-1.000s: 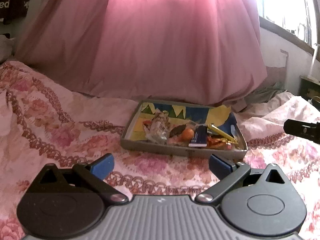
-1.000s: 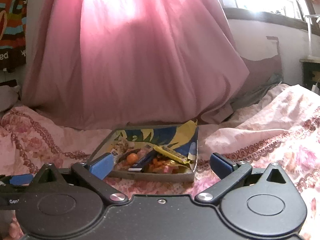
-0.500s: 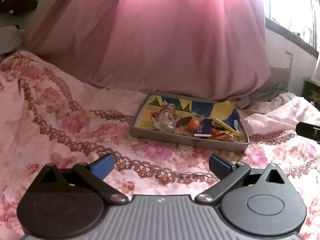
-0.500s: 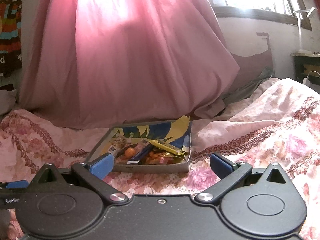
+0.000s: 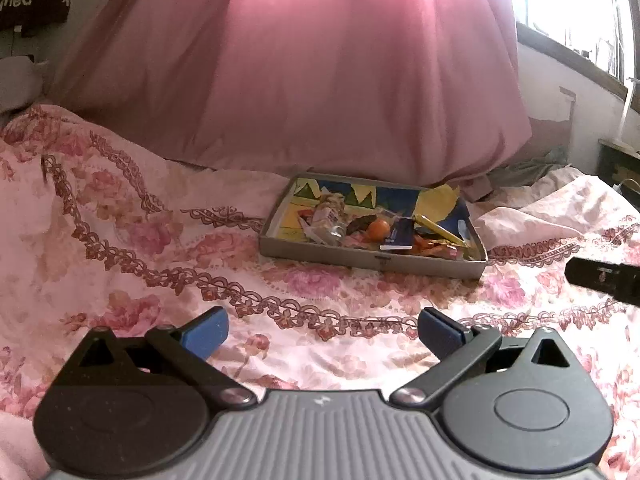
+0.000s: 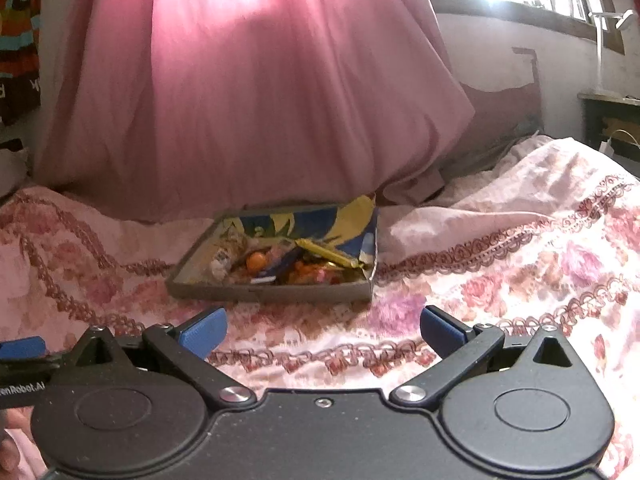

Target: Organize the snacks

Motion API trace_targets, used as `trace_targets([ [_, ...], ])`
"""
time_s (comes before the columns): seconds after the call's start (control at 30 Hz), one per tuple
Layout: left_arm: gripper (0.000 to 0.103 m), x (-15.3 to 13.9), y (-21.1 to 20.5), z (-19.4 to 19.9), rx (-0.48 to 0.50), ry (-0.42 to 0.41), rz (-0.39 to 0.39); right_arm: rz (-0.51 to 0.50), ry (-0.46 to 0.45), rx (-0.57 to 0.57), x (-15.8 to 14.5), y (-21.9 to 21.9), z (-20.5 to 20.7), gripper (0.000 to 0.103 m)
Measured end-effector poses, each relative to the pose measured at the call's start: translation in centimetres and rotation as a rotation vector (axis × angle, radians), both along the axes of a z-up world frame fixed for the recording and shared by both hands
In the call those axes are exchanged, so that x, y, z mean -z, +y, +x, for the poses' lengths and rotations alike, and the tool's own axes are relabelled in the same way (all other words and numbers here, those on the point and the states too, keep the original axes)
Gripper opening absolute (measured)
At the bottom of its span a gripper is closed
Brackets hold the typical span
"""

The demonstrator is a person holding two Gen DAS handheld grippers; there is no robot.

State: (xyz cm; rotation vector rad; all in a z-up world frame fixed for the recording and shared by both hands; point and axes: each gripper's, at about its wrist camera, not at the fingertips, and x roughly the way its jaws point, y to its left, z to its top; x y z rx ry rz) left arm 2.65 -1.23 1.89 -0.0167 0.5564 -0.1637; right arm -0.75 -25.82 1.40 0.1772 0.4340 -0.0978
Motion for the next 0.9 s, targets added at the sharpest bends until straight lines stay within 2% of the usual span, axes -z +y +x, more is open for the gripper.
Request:
trace_targets([
  [0.9, 0.103, -0.1, 0.6, -1.0, -0.036, 0.014, 0.007, -0.066, 0.066, -0.025, 1.0, 2.2, -0.7, 0.102],
])
